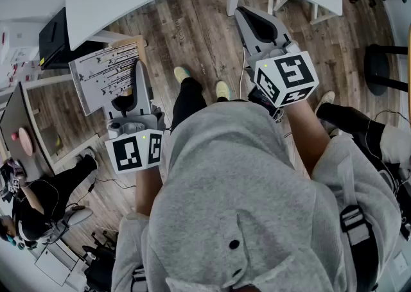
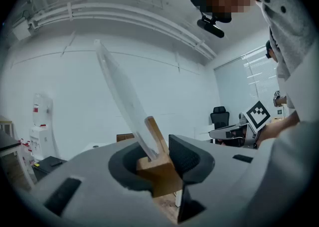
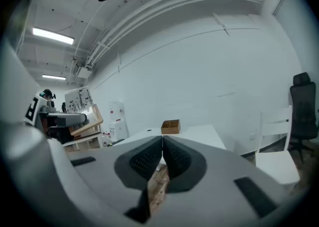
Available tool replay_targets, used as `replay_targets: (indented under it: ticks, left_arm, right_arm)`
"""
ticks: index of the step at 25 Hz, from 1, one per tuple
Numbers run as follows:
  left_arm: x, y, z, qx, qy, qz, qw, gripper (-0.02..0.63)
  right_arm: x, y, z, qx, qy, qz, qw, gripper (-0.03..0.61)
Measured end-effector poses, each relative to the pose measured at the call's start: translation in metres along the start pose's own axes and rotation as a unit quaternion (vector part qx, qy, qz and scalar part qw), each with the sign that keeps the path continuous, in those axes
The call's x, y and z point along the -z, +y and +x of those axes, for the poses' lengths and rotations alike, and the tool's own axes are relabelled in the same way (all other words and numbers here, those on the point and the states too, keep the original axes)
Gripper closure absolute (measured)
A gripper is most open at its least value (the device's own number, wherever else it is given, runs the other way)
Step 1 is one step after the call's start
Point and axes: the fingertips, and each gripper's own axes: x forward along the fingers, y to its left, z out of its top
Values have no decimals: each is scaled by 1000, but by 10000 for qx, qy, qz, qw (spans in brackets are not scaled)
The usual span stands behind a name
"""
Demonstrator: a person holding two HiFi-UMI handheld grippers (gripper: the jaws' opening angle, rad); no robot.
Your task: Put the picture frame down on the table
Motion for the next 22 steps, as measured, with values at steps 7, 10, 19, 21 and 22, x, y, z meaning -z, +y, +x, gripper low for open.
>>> replay_targets:
  ticks: [7, 10, 19, 21, 22]
  left_arm:
    - [4, 1, -4, -82, -82, -64, 9999, 495]
    - [7, 1, -5, -113, -78, -142, 9998, 495]
    - [10, 6, -3, -185, -164, -136, 9996, 495]
    - [10, 7, -3, -173, -186, -117, 9996, 495]
    - [10, 6, -4, -170, -189, -107, 9996, 495]
  right_arm:
    - [4, 8, -5, -122, -16, 46, 9999, 552]
    - [3, 13, -4, -202, -9, 59, 9998, 552]
    - [5, 22, 5, -334, -24, -58, 9994, 552]
    - [4, 23, 7, -338, -55, -106, 9994, 552]
    - [4, 24, 5, -342, -68, -136, 9993, 552]
